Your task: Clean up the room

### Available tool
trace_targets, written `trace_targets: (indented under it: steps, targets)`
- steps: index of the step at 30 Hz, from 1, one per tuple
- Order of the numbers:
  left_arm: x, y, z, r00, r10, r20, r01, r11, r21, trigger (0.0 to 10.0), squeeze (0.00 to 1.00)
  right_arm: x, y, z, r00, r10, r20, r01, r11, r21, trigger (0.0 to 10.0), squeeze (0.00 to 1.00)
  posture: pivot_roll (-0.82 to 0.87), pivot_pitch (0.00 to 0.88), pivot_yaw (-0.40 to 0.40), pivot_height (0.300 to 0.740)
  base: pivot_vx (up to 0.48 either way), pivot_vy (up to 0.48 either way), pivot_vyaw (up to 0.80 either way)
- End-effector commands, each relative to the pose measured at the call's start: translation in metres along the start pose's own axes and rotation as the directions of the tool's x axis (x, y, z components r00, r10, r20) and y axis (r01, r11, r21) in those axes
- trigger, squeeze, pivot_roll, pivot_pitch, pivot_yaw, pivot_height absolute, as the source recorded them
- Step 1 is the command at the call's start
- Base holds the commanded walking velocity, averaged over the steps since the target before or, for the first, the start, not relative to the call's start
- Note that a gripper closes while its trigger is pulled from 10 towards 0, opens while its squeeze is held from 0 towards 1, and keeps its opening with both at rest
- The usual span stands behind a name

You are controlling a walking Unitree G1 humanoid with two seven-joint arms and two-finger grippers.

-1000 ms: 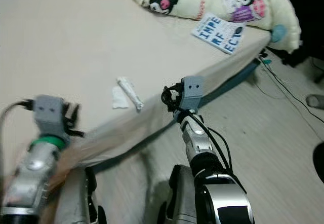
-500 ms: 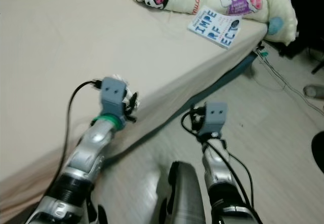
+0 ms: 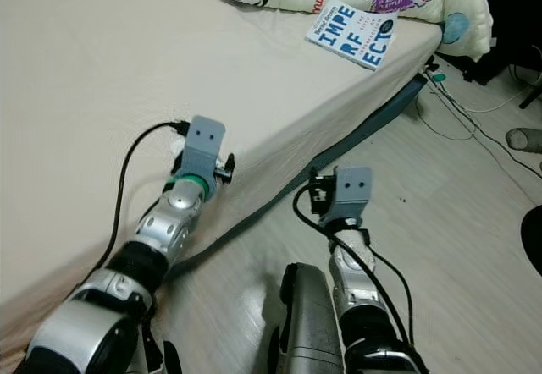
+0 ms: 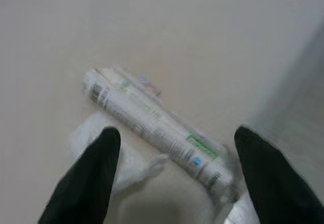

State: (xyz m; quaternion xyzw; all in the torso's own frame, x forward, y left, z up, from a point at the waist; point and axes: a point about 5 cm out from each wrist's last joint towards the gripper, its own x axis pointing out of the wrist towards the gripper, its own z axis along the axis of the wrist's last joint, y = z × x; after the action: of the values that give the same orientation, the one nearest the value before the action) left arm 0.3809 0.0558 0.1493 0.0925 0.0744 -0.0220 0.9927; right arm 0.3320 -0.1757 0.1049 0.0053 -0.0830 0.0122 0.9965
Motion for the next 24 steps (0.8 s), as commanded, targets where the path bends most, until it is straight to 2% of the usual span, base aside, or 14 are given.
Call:
trace_targets:
  steps: [1, 2, 7, 13, 14, 15, 16, 24]
  targets:
    - [0.001, 0.001, -0.007, 0.997, 0.021, -0.079, -0.028, 0.996, -0.085, 10.0, 1.0, -0.007, -0.002, -0.008, 0.999, -0.009, -0.035, 0.009, 1.0, -0.001, 10.0, 0.0, -0.03, 0.258, 0.051, 0.531, 0.0, 0.0, 0.0]
    - [0.003, 0.004, -0.005, 0.994, 0.031, -0.102, -0.045, 0.99, -0.135, 10.0, 1.0, -0.008, -0.001, -0.009, 0.999, -0.007, -0.037, 0.007, 1.0, 0.001, 10.0, 0.0, -0.02, 0.258, 0.052, 0.531, 0.0, 0.0, 0.0]
    - [0.005, 0.005, -0.001, 0.991, 0.023, -0.131, -0.047, 0.982, -0.18, 10.0, 1.0, -0.009, 0.0, -0.01, 0.999, -0.007, -0.04, 0.007, 1.0, 0.002, 10.0, 0.0, -0.02, 0.259, 0.055, 0.531, 0.0, 0.0, 0.0]
    - [0.001, -0.006, -0.007, 0.97, -0.028, -0.241, -0.037, 0.965, -0.26, 10.0, 1.0, -0.011, 0.002, -0.011, 0.999, -0.009, -0.049, 0.01, 1.0, 0.012, 10.0, 0.0, -0.01, 0.267, 0.06, 0.531, 0.0, 0.0, 0.0]
    - [0.001, -0.008, -0.007, 0.969, -0.027, -0.245, -0.039, 0.965, -0.26, 10.0, 0.58, -0.011, 0.002, -0.011, 0.999, -0.009, -0.051, 0.009, 1.0, 0.013, 10.0, 0.0, -0.01, 0.269, 0.059, 0.531, 0.0, 0.0, 0.0]
    - [0.001, -0.008, -0.007, 0.969, -0.027, -0.245, -0.039, 0.965, -0.26, 10.0, 0.58, -0.011, 0.002, -0.011, 0.999, -0.009, -0.051, 0.009, 1.0, 0.013, 10.0, 0.0, -0.01, 0.269, 0.059, 0.531, 0.0, 0.0, 0.0]
    - [0.0, -0.01, -0.008, 0.967, -0.023, -0.254, -0.045, 0.965, -0.258, 10.0, 0.0, -0.012, 0.003, -0.012, 0.999, -0.007, -0.054, 0.008, 1.0, 0.014, 10.0, 0.0, -0.01, 0.27, 0.056, 0.531, 0.0, 0.0, 0.0]
    - [0.002, -0.007, -0.003, 0.97, 0.098, -0.224, -0.146, 0.967, -0.21, 10.0, 0.0, -0.014, 0.005, -0.013, 0.998, -0.002, -0.061, 0.002, 1.0, 0.014, 10.0, 0.0, -0.01, 0.269, 0.057, 0.531, 0.0, 0.0, 0.0]
